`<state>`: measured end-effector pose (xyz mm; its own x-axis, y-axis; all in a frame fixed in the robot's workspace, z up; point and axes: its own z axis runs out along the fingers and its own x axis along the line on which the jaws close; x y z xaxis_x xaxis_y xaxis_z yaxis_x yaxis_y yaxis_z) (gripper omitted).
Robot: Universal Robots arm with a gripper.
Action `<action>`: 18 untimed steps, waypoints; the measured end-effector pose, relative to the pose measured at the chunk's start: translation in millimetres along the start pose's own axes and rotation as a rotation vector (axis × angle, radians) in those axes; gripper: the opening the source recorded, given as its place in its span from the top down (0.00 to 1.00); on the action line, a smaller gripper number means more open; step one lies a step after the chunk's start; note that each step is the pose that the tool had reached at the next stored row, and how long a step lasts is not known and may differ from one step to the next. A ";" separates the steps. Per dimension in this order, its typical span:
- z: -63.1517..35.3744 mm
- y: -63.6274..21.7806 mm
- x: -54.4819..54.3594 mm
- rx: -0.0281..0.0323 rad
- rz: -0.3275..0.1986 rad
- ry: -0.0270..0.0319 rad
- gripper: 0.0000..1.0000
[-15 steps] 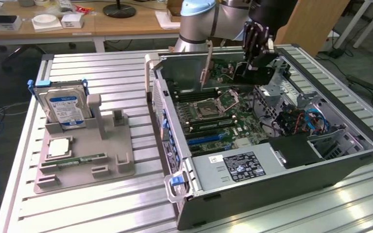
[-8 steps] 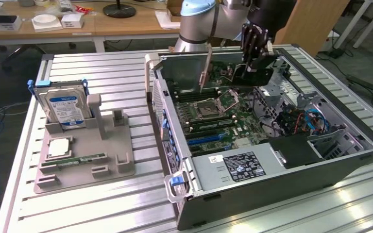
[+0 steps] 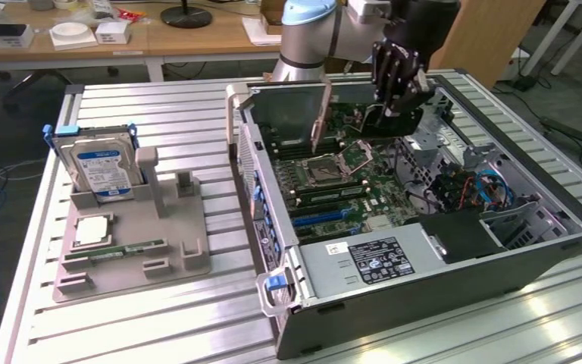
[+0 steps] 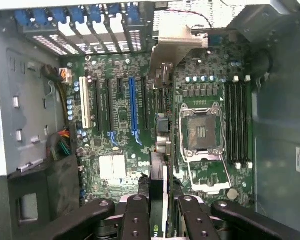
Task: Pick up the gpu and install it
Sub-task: 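Insert the gpu into the slot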
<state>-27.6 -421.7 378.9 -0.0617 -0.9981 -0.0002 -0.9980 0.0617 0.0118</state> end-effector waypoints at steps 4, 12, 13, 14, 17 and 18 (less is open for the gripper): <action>3.0 -0.1 0.0 0.0001 -0.072 0.0005 0.73; 7.1 2.9 0.7 0.0274 -0.077 0.0006 0.73; 7.7 3.6 0.7 0.0281 -0.077 0.0005 0.73; 8.6 4.2 0.8 0.0282 -0.077 0.0003 0.73; 11.8 6.7 1.2 0.0282 -0.077 0.0005 0.73; 12.6 6.9 1.7 0.0281 -0.076 0.0007 0.73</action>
<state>-34.8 -423.0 366.3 0.0141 -0.9999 0.0007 -0.9998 -0.0141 -0.0163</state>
